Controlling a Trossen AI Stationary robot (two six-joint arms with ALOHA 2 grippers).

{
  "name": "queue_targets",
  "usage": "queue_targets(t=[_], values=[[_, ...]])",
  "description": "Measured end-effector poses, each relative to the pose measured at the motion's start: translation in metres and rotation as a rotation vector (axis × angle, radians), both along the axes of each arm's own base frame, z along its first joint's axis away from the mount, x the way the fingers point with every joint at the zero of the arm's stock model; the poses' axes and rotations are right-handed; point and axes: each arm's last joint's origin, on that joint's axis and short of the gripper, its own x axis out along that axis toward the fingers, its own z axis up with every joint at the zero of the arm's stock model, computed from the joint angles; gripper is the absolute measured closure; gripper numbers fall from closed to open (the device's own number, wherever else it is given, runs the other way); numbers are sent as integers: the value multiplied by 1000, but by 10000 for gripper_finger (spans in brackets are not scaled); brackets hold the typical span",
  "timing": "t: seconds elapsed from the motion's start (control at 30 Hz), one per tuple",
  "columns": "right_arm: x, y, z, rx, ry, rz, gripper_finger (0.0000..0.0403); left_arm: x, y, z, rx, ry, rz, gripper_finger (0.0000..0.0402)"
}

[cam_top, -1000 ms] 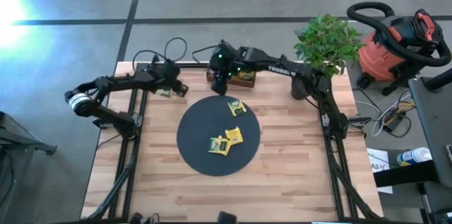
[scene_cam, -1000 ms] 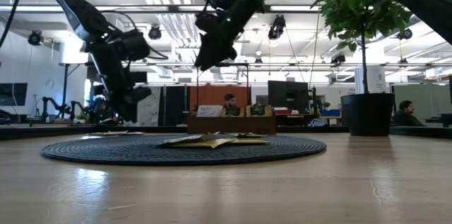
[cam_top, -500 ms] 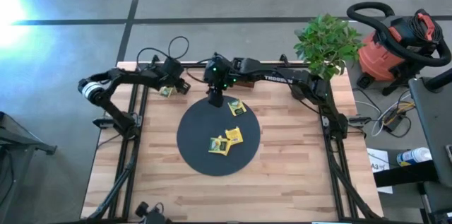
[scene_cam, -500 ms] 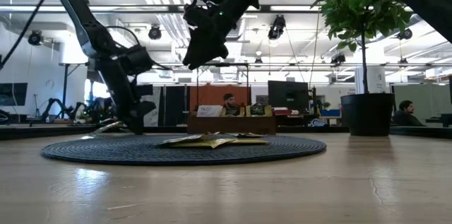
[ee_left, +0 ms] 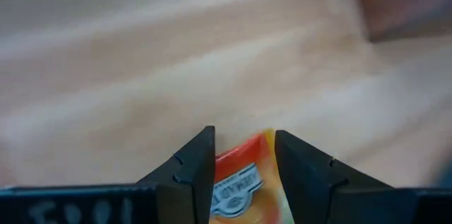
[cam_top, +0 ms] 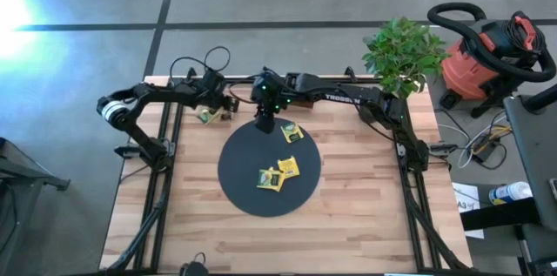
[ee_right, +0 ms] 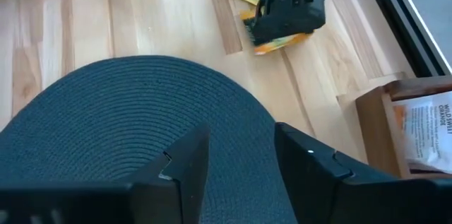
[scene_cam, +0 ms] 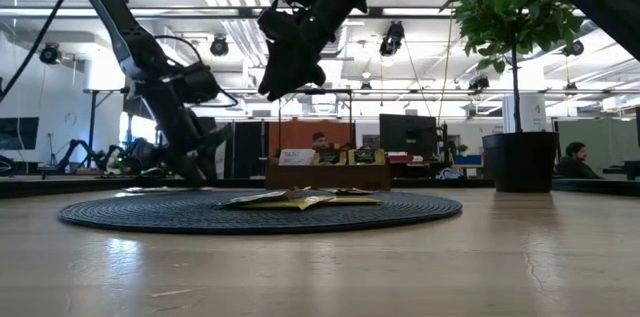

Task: Pick & Place Tea
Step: Put the yellow tea bag into the middle section of the wooden organizer

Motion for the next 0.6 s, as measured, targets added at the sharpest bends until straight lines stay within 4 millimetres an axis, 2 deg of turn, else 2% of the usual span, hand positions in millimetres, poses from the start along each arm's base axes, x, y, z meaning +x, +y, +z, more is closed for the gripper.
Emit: queue_targets(t=[0.17, 0.33, 0.43, 0.53, 0.6], values=[[-1, -3, 0, -4, -2, -5, 252, 9, -14, -2, -242, -184, -96, 262], [-1, -6, 0, -8, -5, -15, 252, 18, -26, -2, -351, -254, -197, 262], [-1, -8, -1, -8, -5, -17, 254, 20, -31, 11, -244, -225, -181, 262], [-2, -9, -2, -7, -4, -23, 257, 17, -35, 29, -27, -109, -46, 265], [-1, -9, -3, -9, -11, -24, 257, 13, -40, 38, 52, -47, 53, 268]])
